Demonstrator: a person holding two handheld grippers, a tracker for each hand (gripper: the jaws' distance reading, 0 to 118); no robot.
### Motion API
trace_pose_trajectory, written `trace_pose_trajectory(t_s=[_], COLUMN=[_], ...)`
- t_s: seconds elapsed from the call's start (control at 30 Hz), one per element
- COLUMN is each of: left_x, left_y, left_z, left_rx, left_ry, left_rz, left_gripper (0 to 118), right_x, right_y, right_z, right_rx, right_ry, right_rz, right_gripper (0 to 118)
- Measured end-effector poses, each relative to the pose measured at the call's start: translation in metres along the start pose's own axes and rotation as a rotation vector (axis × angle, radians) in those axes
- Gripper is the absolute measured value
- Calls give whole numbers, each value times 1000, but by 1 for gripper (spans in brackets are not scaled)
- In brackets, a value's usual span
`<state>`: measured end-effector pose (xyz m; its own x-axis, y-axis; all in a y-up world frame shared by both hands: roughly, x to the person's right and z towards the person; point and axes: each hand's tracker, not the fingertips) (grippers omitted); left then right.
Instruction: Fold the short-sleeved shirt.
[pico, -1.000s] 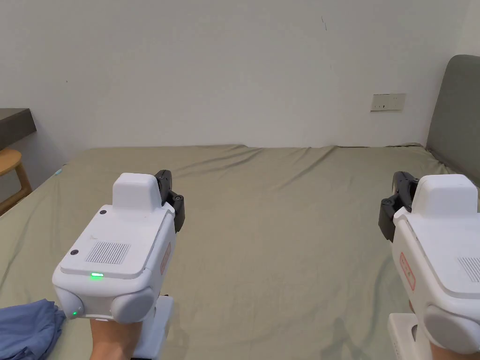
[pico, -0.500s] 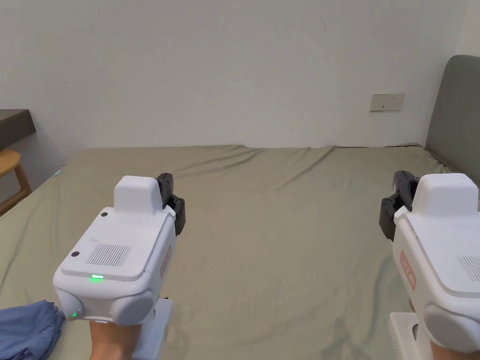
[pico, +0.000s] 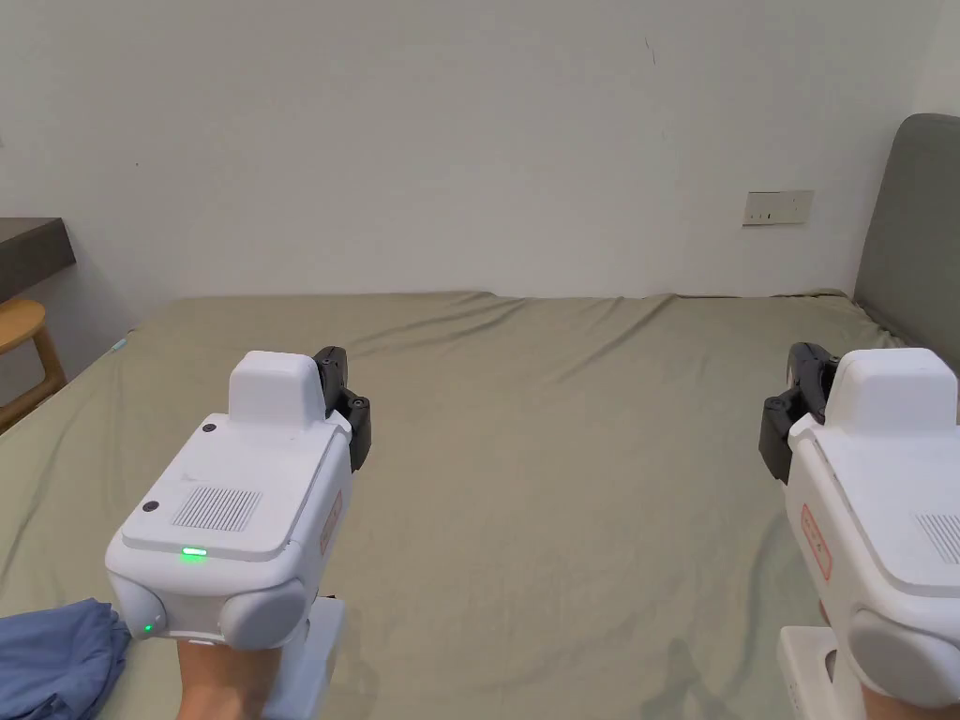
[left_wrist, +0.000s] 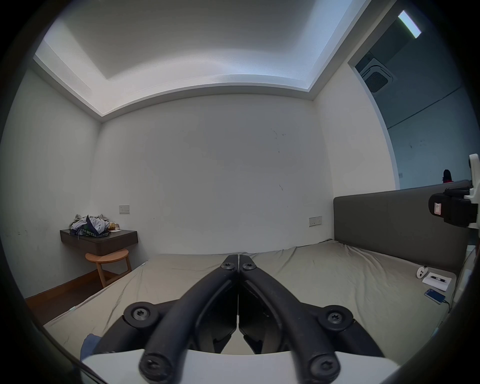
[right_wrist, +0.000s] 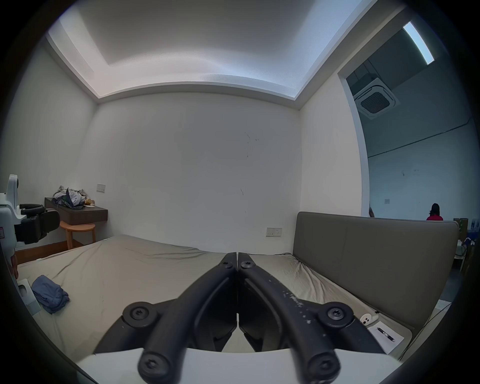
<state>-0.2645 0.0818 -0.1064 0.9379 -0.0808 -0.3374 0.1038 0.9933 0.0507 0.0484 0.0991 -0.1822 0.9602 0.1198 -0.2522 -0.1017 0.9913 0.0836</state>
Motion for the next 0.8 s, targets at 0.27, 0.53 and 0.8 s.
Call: trace_pose_trajectory(t_s=[0.27,0.53,0.8], left_x=[-2,-7,-6], left_y=[-1,-4,-5], left_z=[1,-1,-3], left_rx=[12,21,15], left_ry=[18,25,37], left_rz=[-16,-9,-11], left_gripper=[8,118,118], right_x=[-2,-3,-5], right_y=[-1,-2,-6], right_z=[1,-2,-3], right_rx=[-4,1,10], right_ry=[1,-7,-20], right_rz=[3,-11,5], right_gripper=[14,118,118])
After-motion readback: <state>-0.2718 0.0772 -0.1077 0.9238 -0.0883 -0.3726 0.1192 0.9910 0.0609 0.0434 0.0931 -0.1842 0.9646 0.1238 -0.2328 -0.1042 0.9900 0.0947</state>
